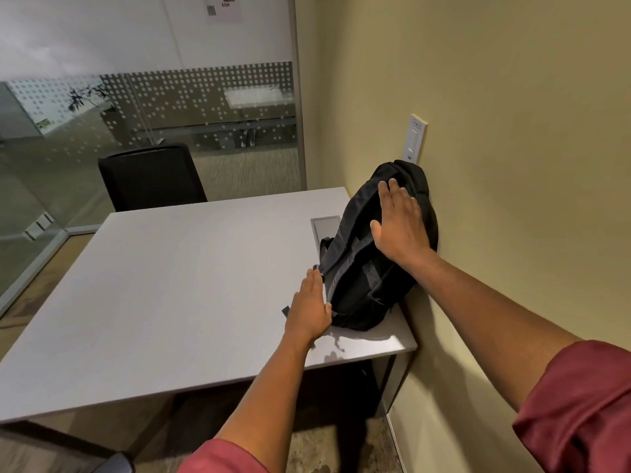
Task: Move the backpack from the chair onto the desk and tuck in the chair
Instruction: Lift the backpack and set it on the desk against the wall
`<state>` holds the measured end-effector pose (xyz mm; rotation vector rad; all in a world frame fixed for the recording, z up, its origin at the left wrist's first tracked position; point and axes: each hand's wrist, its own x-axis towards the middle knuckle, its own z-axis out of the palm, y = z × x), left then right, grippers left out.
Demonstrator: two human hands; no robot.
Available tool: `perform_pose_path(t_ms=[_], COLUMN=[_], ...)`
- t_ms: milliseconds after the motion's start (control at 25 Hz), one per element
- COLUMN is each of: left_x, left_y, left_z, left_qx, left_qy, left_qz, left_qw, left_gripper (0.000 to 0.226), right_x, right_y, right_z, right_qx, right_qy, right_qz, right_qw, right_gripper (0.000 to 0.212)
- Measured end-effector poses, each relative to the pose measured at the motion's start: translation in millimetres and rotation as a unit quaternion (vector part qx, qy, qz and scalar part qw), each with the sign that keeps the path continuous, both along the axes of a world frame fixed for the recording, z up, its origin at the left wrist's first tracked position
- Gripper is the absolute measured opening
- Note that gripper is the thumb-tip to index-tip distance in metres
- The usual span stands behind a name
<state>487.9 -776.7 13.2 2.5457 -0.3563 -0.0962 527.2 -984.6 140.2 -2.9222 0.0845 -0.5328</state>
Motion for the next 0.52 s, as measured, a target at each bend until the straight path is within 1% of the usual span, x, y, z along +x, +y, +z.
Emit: perform_pose_path(t_ms=[80, 200, 520], left_x=[-22, -57, -154], left_y=[15, 39, 88], left_z=[1, 4, 7], left_qx=[0.011, 0.028, 0.024], left_qy=[0.003, -0.001, 0.000], left_qz=[0.018, 0.015, 0.010], left_qw=[1.000, 0.999, 1.000], left_gripper=[0.079, 0.078, 0.078], right_x=[-28, -72, -178], right_y=[19, 44, 93], right_z=[-11, -25, -49], right_qx=[0.011, 0.028, 0.050], right_qy=[0.009, 0.018, 0.042], right_qz=[0.008, 0.011, 0.002], right_qw=[1.000, 0.999, 0.998], right_gripper=[0.081, 0.081, 0.079])
